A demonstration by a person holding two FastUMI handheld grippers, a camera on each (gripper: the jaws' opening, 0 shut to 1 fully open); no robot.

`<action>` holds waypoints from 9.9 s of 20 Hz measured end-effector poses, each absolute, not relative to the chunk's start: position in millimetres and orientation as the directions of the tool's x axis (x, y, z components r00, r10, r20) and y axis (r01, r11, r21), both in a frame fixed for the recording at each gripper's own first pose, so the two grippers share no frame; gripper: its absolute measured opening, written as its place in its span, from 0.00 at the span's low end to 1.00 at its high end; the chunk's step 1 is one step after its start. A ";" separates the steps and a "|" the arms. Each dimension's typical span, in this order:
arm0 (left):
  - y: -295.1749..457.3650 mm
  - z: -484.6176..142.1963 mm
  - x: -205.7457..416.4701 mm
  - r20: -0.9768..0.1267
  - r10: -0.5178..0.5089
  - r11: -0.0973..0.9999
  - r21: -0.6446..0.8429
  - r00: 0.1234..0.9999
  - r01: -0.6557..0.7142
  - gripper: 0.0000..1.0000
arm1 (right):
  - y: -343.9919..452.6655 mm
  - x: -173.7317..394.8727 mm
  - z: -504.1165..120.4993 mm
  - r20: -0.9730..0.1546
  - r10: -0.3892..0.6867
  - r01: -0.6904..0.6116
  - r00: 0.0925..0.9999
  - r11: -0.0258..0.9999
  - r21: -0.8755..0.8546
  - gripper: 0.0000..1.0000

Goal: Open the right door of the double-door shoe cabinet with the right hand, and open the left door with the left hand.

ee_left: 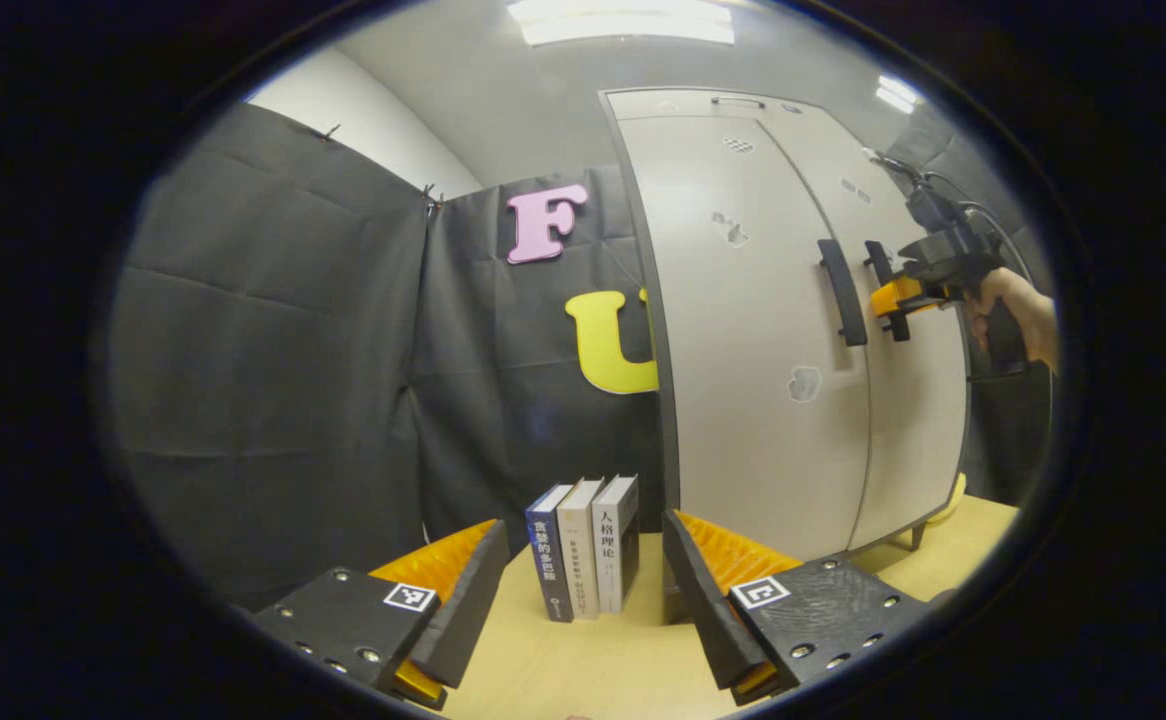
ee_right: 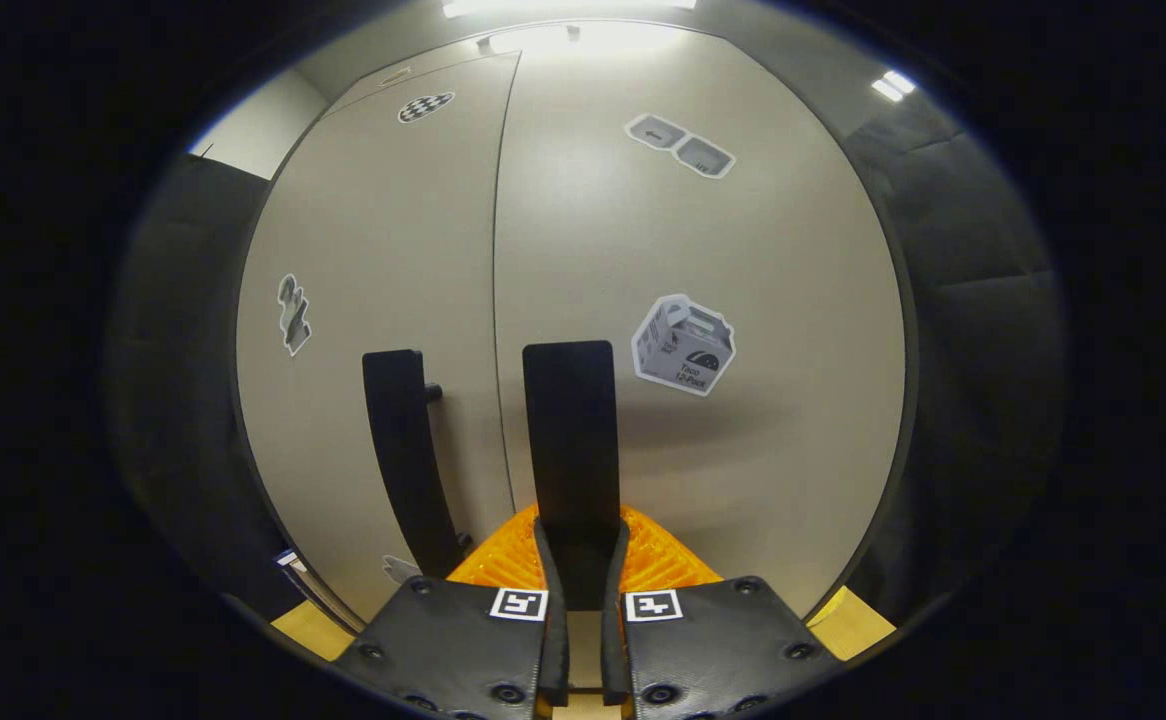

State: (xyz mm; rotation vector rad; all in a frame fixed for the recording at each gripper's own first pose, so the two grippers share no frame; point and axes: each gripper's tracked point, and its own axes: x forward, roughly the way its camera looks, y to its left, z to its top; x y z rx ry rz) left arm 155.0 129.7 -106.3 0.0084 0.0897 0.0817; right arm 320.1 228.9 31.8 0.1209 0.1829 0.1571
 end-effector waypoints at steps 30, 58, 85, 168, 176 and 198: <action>9.0 -39.6 100.5 -0.008 -0.011 1.000 0.017 1.000 0.011 0.92 | 152.3 211.2 42.3 -0.223 0.368 -0.331 0.903 0.925 0.185 0.14; -70.8 -25.9 110.7 -0.018 -0.128 0.992 -0.001 0.992 0.128 0.91 | 61.7 201.4 35.8 -0.262 0.149 -0.138 0.954 0.989 0.057 0.12; -155.3 75.8 279.8 0.093 -0.238 0.971 -0.013 0.967 0.240 0.91 | -34.5 163.1 30.4 -0.218 -0.158 0.178 0.963 0.981 0.072 0.93; 112.8 47.8 207.1 -0.083 -0.174 0.978 -0.135 0.981 0.162 0.02 | 76.6 -6.1 22.0 -0.205 -0.013 0.030 0.979 0.996 0.082 0.94; 110.2 43.4 194.6 -0.057 -0.170 0.984 0.038 0.984 0.172 0.02 | 109.8 -16.0 29.4 -0.200 -0.015 0.025 0.980 0.998 0.050 0.94; 85.7 71.6 -15.6 -0.075 -0.002 1.000 0.007 0.997 0.003 0.02 | 78.2 -3.6 37.9 -0.120 0.186 -0.174 0.975 0.979 0.104 0.98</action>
